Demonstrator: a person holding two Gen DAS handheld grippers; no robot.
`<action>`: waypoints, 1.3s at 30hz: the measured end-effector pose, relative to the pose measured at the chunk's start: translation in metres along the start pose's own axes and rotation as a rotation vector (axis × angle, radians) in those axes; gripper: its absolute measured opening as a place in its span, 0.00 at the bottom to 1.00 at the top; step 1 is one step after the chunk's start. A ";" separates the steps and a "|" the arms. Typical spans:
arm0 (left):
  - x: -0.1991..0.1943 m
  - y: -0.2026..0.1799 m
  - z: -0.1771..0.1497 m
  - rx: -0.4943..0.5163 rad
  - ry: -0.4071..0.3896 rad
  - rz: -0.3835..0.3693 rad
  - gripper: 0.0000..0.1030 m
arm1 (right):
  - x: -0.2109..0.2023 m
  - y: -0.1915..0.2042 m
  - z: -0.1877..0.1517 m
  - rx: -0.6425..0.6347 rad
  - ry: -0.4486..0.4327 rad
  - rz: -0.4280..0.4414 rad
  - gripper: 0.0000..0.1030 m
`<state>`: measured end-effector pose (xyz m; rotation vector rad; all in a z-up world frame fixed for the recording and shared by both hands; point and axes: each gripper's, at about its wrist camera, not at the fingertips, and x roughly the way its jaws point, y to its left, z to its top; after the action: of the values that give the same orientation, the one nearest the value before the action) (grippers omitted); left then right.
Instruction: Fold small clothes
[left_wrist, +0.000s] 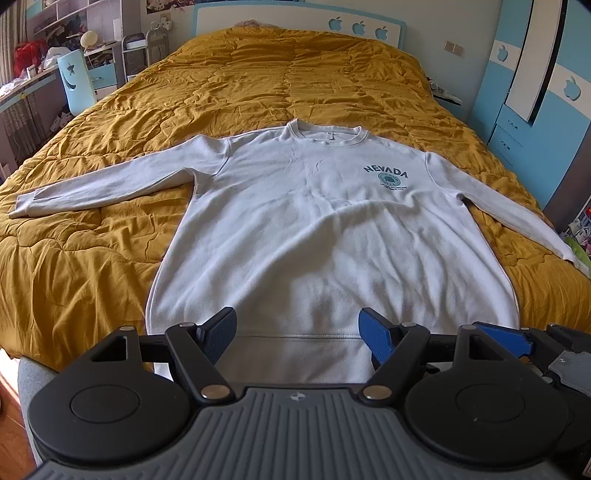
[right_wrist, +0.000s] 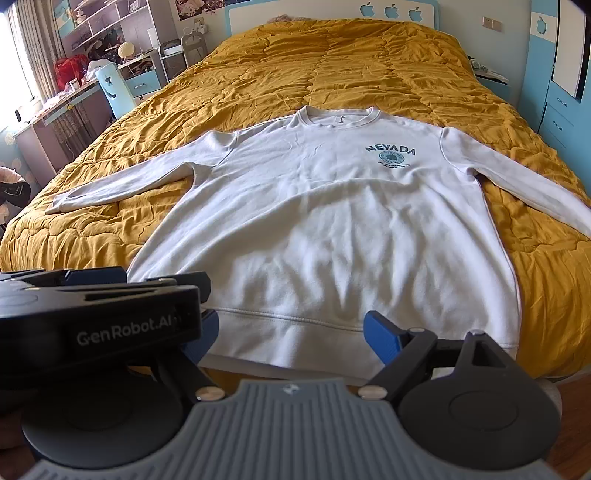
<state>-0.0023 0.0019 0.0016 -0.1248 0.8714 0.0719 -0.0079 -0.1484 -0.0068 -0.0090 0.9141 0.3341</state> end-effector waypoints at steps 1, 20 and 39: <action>0.000 0.000 0.000 -0.001 0.001 0.000 0.86 | -0.001 0.000 0.000 0.001 0.000 0.001 0.79; 0.003 0.005 -0.001 -0.001 0.013 -0.006 0.86 | 0.003 0.000 -0.001 0.009 0.008 0.015 0.79; 0.002 -0.002 0.003 0.019 0.010 -0.003 0.86 | -0.001 0.000 0.000 0.023 0.001 -0.001 0.79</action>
<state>0.0017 0.0002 0.0019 -0.1090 0.8815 0.0604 -0.0087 -0.1485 -0.0065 0.0119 0.9187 0.3227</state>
